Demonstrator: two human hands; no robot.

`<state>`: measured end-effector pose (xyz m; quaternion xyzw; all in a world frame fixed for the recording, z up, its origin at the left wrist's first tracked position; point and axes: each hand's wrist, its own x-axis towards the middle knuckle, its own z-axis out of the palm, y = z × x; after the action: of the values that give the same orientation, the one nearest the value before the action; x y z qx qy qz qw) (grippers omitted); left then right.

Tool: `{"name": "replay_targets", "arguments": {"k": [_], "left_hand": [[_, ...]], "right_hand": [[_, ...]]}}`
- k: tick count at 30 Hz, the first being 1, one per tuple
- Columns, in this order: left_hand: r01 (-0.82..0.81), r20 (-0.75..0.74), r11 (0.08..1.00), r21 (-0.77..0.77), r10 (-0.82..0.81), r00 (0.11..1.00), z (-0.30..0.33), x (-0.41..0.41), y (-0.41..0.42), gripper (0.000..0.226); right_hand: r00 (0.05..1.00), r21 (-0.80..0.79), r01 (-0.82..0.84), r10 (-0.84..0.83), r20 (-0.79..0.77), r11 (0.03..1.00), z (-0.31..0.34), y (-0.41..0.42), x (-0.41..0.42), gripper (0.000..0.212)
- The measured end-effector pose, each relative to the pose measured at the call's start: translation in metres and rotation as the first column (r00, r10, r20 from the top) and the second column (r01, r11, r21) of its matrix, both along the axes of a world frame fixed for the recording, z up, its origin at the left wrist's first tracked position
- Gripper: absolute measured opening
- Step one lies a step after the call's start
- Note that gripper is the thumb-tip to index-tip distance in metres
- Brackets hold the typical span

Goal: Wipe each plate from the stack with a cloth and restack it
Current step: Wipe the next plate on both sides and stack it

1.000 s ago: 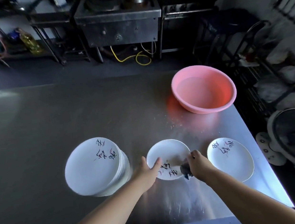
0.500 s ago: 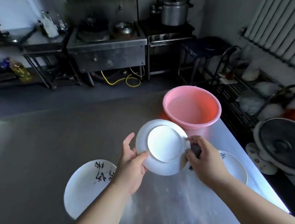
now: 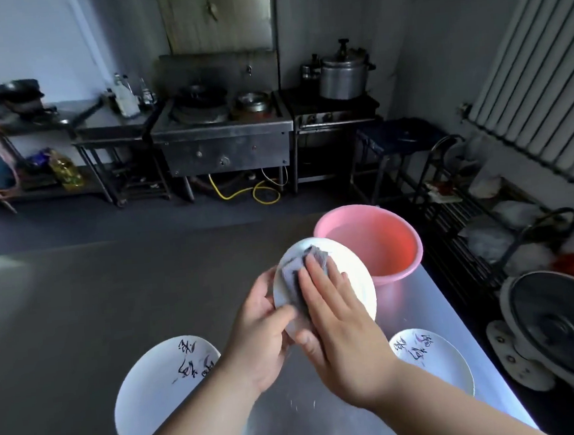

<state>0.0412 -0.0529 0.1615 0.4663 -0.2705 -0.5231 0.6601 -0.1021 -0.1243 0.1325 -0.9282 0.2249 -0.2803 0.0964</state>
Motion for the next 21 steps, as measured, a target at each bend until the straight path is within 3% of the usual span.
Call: {"name": "replay_targets", "arguments": {"k": [3, 6, 9, 14, 21], "left_hand": [[-0.058, -0.033, 0.998, -0.015, 0.058, 0.998, 0.006, -0.004, -0.001, 0.062], [-0.054, -0.05, 0.999, -0.005, 0.053, 0.997, 0.012, -0.014, -0.001, 0.058], [-0.086, -0.075, 0.996, -0.033, 0.083, 0.994, 0.018, -0.018, -0.004, 0.061], [-0.149, -0.118, 0.984, -0.094, 0.137, 0.983, 0.03, -0.011, -0.007, 0.067], [-0.099, -0.093, 0.986, -0.135, 0.087, 0.992, 0.037, -0.016, -0.004, 0.065]], "right_hand": [[0.998, -0.118, -0.019, 0.011, -0.067, 0.993, -0.002, 0.008, -0.016, 0.081], [0.983, -0.183, 0.1, -0.125, -0.132, 0.978, 0.014, -0.013, -0.018, 0.086], [0.969, -0.169, 0.146, -0.176, -0.176, 0.975, 0.033, -0.03, -0.018, 0.091], [0.99, -0.175, -0.053, 0.029, -0.141, 0.983, 0.023, -0.015, -0.039, 0.099], [0.981, -0.125, 0.111, -0.129, -0.146, 0.986, 0.058, -0.05, -0.031, 0.1]]}}
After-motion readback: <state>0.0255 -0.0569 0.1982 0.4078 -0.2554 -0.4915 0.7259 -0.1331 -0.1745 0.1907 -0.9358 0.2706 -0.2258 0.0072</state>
